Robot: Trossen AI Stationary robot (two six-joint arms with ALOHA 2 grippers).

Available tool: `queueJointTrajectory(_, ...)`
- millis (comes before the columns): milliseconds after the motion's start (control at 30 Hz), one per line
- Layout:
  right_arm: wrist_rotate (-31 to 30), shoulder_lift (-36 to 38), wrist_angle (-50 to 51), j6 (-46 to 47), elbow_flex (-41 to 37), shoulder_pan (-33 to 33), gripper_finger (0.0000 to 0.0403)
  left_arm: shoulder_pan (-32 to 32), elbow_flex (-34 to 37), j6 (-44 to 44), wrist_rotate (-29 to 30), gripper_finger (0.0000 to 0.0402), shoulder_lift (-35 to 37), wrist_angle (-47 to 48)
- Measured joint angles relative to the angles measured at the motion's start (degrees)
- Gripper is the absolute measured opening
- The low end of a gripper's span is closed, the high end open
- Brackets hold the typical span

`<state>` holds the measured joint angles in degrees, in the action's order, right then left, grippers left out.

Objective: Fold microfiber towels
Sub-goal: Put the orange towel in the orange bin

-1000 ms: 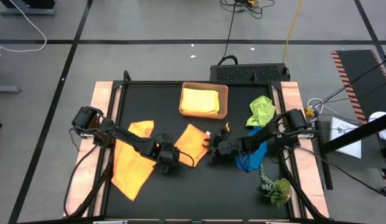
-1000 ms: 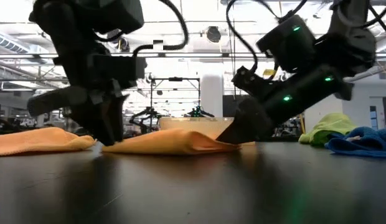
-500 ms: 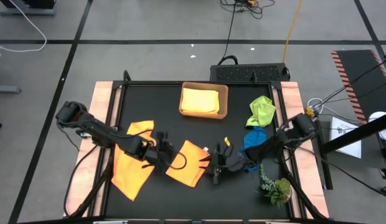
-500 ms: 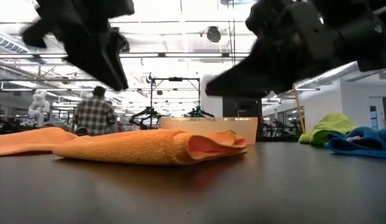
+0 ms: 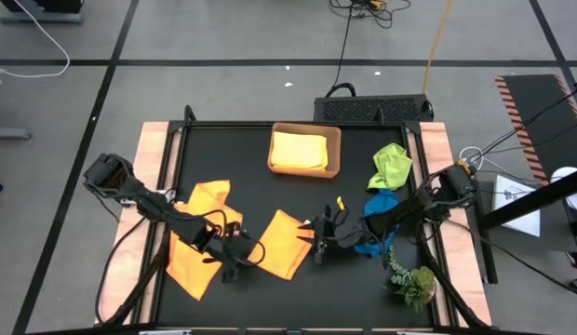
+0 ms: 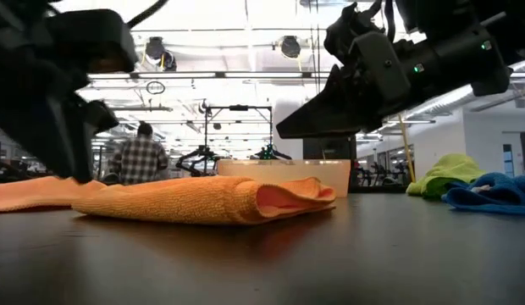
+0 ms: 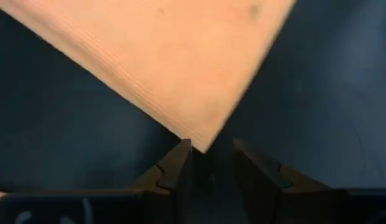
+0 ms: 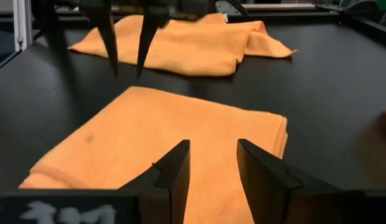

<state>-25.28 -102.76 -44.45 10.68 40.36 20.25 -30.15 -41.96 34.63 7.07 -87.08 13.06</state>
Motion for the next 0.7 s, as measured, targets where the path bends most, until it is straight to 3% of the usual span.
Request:
queueJointTrajectory(100,0.0,-0.02,-0.04,-0.51,-0.02,0.0,0.0125,-2.17,2.38,-3.09,2.44,0.0118,0.03,-5.55)
queueJointTrajectory(367,-0.04,0.0,-0.33,-0.88,-0.02,-0.08,0.0125,-11.14,-0.68,-19.24,21.11,0.0117,-1.65,-8.6)
queueJointTrajectory(700,-0.04,0.0,-1.2,-0.88,-0.02,-0.8,0.0125,-12.19,-14.43,-35.35,24.84,0.0118,-18.28,-9.79)
